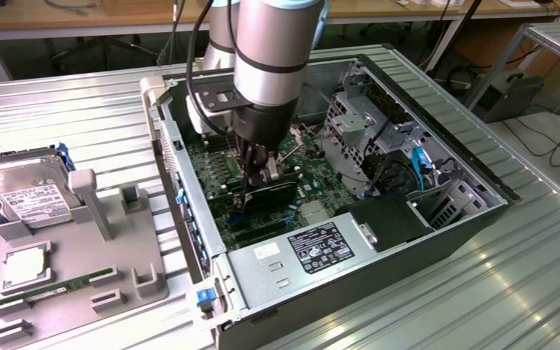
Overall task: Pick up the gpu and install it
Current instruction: 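Insert the gpu into the slot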
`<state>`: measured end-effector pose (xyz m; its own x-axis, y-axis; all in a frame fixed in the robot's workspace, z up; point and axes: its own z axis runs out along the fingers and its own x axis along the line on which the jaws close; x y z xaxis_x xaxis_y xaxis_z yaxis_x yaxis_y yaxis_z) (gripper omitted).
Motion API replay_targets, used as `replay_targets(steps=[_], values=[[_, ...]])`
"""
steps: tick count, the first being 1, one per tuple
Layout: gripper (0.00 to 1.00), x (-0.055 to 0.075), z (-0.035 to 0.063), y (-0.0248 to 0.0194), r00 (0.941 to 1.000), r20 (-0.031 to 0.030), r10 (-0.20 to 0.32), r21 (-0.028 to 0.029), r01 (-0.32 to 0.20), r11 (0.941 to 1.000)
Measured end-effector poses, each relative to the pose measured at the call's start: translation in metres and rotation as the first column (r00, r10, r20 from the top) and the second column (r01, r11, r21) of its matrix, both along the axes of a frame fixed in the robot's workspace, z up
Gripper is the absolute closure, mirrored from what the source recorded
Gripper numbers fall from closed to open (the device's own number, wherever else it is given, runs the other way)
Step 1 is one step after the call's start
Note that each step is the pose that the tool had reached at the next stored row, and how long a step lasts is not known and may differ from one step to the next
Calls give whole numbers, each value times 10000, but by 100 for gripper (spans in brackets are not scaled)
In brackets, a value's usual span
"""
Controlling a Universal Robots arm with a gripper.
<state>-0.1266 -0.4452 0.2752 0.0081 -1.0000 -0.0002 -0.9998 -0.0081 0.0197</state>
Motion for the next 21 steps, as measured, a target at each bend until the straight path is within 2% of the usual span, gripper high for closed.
replay_targets(steps=[21], values=[[89,-46,-40,-5,10000,0,1,-2,-1,10000]])
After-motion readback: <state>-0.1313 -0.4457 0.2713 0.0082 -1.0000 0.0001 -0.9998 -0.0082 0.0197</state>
